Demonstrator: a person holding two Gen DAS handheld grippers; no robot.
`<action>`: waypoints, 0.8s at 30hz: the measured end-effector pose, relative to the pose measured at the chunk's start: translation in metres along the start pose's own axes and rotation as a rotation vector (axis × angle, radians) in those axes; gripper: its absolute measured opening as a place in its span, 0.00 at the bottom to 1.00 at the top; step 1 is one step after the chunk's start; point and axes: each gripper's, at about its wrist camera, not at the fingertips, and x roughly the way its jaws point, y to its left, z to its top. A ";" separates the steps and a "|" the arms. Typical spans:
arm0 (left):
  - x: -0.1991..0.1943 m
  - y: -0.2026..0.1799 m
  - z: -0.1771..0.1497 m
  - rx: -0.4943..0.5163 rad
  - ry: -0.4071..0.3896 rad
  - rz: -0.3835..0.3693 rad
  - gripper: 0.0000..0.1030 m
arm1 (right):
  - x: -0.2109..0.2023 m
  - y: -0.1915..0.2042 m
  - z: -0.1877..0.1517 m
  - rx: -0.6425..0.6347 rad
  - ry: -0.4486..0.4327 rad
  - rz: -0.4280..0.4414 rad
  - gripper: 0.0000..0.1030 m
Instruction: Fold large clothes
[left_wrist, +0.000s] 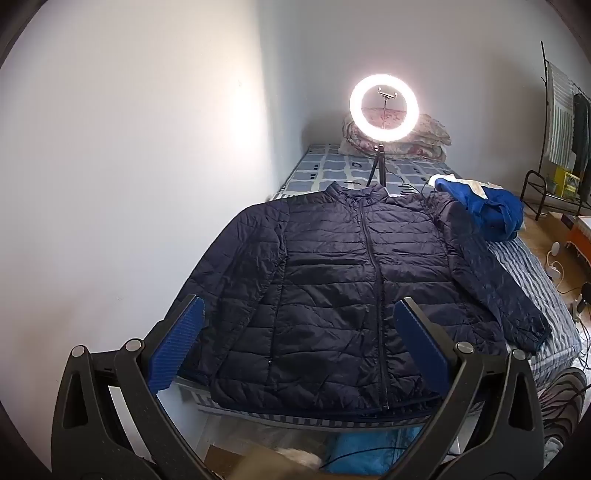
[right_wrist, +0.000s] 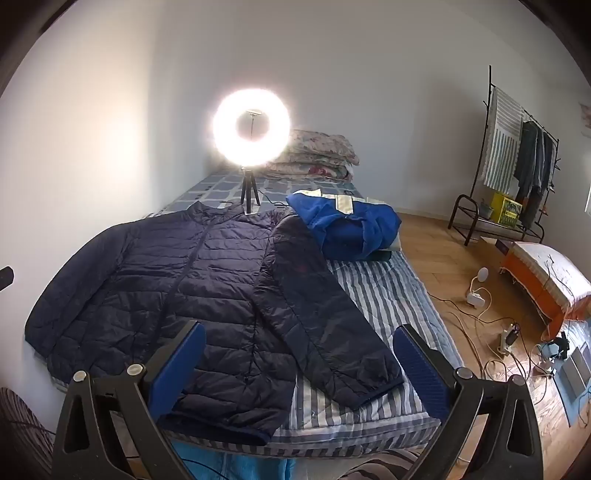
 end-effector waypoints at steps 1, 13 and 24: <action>0.000 0.000 0.000 -0.002 0.001 -0.003 1.00 | 0.000 0.000 0.000 0.000 -0.001 0.002 1.00; 0.002 0.007 0.000 0.006 -0.018 0.006 1.00 | 0.002 -0.004 -0.003 0.001 0.005 -0.008 1.00; 0.004 0.005 0.001 -0.001 -0.018 -0.002 1.00 | 0.007 -0.001 -0.002 0.001 0.006 -0.017 1.00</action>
